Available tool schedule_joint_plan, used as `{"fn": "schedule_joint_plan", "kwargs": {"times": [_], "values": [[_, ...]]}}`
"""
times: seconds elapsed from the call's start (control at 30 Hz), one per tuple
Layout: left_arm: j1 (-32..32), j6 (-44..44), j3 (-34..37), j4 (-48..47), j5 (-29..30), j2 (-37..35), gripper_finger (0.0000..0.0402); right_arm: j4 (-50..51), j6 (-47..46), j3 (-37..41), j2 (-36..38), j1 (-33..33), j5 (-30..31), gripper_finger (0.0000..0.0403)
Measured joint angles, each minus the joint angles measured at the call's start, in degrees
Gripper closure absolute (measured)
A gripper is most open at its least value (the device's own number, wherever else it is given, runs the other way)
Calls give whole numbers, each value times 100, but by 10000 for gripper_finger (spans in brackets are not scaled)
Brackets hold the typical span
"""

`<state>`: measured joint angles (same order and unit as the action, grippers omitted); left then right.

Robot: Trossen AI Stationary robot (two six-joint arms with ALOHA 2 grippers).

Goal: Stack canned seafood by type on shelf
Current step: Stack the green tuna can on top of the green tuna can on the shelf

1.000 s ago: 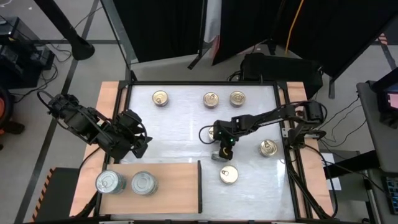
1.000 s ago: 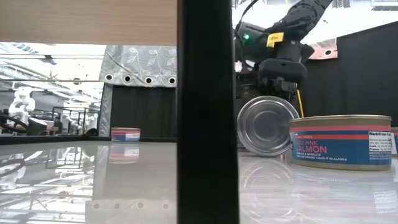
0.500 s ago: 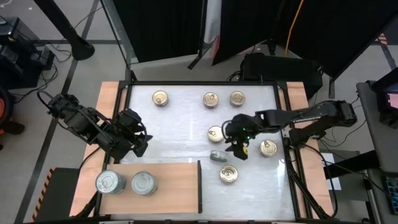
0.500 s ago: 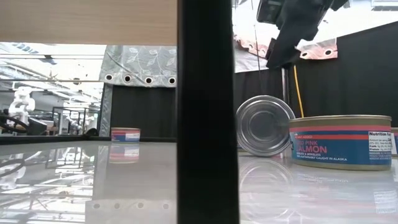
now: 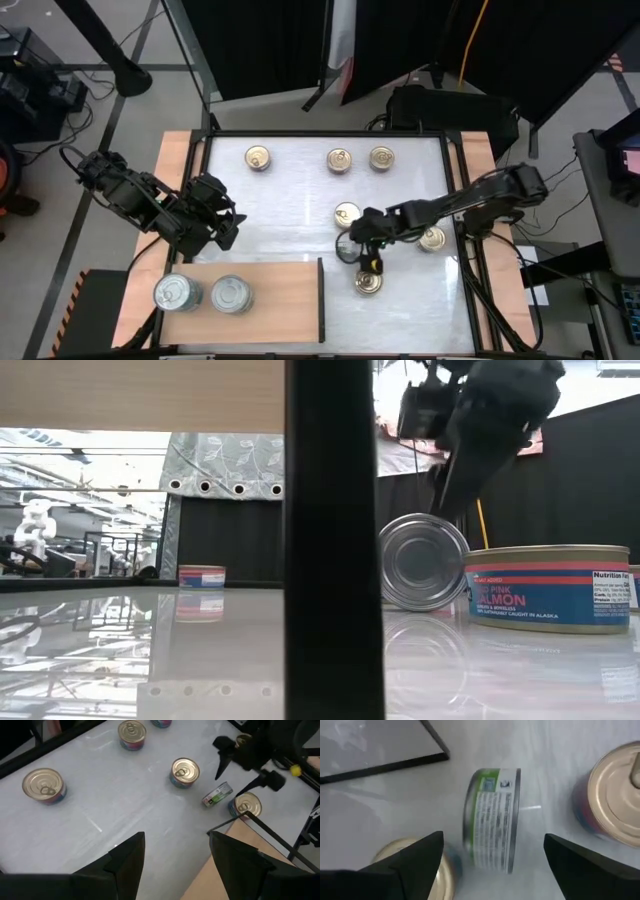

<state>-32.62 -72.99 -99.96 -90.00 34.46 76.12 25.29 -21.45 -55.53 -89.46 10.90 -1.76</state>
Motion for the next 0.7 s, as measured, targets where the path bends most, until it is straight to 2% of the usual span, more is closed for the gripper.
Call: {"fn": "schedule_joint_plan", "kwargs": {"times": [0.13, 0.23, 0.57, 0.7], "values": [[0, -2, 0, 0, 7, 0, 173, -230, -96, 0, -448, -44, 37, 81], [0, -6, 0, 2, 5, 0, 173, -350, -80, 1, -662, -48, 43, 107], [-1, -11, 0, 65, -89, 0, 173, -373, -39, 2, -413, -28, 22, 289], [0, -14, 0, 105, -94, 0, 173, -308, -57, -32, 9, -17, -18, 290]]}}
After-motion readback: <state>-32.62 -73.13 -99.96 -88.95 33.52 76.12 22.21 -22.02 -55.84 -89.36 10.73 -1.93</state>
